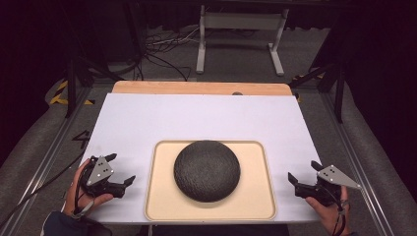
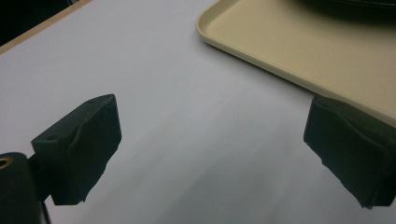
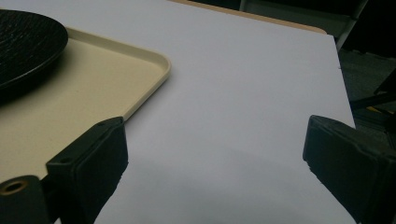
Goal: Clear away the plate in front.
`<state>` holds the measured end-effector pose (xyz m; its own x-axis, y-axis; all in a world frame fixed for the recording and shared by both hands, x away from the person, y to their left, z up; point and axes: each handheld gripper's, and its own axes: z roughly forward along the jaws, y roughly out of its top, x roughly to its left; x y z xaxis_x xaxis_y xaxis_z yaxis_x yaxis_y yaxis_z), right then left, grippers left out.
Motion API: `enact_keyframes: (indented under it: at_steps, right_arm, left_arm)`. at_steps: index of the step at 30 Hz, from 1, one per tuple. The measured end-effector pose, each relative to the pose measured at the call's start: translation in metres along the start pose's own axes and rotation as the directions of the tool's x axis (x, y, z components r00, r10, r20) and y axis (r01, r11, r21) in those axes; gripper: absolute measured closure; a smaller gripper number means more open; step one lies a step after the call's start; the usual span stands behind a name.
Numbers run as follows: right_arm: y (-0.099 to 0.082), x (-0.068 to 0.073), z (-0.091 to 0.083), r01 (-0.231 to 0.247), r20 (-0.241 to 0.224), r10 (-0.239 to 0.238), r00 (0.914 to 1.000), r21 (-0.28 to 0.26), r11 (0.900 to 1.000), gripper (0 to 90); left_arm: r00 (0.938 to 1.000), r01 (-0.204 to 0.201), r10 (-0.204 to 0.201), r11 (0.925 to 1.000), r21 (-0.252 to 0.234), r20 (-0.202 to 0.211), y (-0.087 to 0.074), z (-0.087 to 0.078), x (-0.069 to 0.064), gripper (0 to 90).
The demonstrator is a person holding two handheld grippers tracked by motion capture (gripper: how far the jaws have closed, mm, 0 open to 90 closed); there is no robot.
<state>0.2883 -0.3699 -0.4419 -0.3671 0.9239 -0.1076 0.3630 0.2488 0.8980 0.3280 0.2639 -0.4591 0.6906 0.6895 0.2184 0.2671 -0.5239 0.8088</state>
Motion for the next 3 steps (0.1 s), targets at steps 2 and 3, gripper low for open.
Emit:
enact_keyframes:
  at_steps: [2,3]
  right_arm:
    - [-0.0002,-0.0004,0.0,-0.005,0.002,0.005,1.0,0.002,1.0,7.2]
    - [-0.0003,-0.0007,0.0001,-0.006,0.001,0.006,1.0,0.0,1.0,7.2]
  left_arm:
    - [1.0,-0.005,0.005,1.0,0.006,-0.003,0.0004,0.0005,-0.0001,5.0]
    - [1.0,-0.005,0.005,1.0,0.006,-0.003,0.0005,0.0006,-0.0002,5.1]
